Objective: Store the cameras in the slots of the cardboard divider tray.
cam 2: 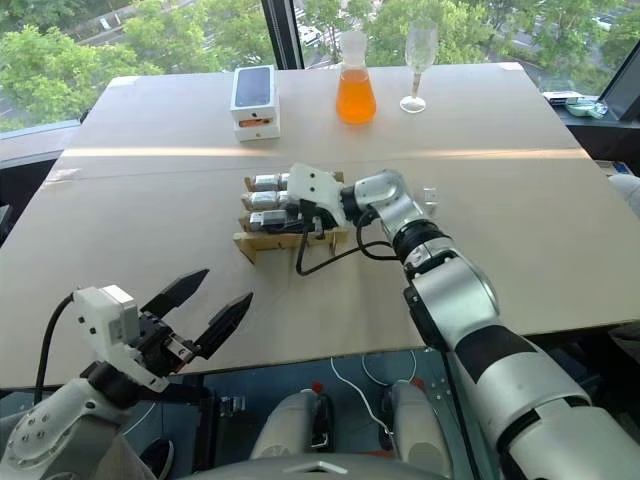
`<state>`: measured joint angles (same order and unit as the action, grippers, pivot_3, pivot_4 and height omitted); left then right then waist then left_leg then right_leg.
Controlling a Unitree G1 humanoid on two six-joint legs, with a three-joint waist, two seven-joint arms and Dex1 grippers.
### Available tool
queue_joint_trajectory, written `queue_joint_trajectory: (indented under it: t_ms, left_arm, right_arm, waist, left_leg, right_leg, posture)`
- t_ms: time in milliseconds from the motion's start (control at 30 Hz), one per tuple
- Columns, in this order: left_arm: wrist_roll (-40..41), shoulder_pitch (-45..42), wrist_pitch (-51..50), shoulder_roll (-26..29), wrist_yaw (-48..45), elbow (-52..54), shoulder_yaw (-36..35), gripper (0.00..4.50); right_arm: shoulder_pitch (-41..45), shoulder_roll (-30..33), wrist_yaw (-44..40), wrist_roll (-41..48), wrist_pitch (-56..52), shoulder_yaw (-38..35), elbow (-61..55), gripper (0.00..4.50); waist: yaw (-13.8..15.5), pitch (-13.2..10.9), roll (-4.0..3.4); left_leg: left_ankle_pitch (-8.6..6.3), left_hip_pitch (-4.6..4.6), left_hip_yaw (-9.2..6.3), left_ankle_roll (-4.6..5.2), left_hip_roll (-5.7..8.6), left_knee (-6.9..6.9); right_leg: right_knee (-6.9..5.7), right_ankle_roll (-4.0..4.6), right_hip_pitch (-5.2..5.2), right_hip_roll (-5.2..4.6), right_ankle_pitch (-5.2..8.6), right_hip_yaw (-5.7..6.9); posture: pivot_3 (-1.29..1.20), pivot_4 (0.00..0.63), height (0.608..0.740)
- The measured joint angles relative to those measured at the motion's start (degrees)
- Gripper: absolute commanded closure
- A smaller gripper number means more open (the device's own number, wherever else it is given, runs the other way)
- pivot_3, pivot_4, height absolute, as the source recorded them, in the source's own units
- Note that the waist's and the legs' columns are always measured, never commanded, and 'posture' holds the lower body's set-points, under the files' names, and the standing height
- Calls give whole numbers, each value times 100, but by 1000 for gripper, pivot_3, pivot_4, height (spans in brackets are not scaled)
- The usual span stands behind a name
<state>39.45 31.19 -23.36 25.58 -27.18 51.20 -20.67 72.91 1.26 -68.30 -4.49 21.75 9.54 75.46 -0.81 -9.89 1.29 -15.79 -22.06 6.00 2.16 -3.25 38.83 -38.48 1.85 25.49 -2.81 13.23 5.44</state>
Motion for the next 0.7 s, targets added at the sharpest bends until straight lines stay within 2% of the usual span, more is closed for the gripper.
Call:
queue_joint_trajectory:
  t_ms: [167,400,700]
  left_arm:
    - [3,-29,5,12,-4,0,1,0]
    - [2,-96,11,32,-11,-1,45,0]
    - [10,-75,21,82,-30,-5,37,0]
  right_arm:
    - [4,181,-326,40,-162,-224,36,3746]
    - [17,86,233,-83,-44,-291,67,3746]
    - [8,30,343,-206,238,-286,91,3746]
  waist:
    - [-32,0,-1]
    - [-50,0,-1]
    - [-50,0,-1]
  left_leg:
    - [0,-3,0,0,-3,-1]
    - [1,-2,1,-3,-3,-14]
    - [4,-5,1,-7,-2,-17]
  right_leg:
    - [6,0,1,4,0,-1]
    - [9,0,4,4,0,0]
    - [17,-1,3,4,0,0]
  posture:
    - [0,150,740]
    - [0,150,740]
    - [0,150,740]
